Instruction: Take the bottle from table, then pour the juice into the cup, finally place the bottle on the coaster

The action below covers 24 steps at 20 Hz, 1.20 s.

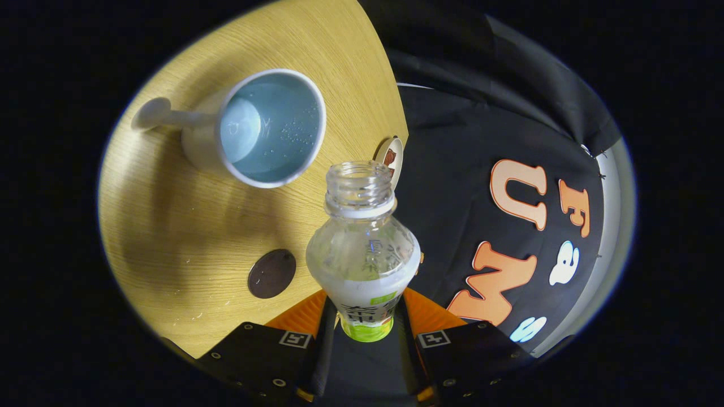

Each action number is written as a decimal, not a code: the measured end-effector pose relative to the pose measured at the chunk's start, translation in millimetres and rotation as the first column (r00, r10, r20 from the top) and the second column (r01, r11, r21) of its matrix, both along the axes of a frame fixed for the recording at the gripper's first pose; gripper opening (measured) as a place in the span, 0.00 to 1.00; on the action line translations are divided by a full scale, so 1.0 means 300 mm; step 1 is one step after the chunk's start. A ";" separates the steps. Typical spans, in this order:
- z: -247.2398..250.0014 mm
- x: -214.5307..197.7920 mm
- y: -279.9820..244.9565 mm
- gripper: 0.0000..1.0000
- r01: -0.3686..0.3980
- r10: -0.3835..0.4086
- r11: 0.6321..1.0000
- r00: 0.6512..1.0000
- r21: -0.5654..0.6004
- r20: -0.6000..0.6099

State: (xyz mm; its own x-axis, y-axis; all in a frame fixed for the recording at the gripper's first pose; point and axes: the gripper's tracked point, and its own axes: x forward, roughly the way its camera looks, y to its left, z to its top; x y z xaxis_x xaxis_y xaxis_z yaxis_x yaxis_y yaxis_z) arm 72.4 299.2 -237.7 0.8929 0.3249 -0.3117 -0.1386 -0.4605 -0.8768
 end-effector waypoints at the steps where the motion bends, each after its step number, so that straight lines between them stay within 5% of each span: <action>1: 0.002 0.002 0.001 0.54 -0.004 0.004 1.000 1.000 -0.006 0.003; 24: 0.047 0.000 0.019 0.53 -0.047 0.051 0.994 0.998 -0.099 0.035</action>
State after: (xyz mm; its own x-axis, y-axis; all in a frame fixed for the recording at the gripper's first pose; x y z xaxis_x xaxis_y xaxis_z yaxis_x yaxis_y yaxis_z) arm 72.5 305.0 -223.6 0.8885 0.3376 -0.3109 -0.0816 -0.5503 -0.8309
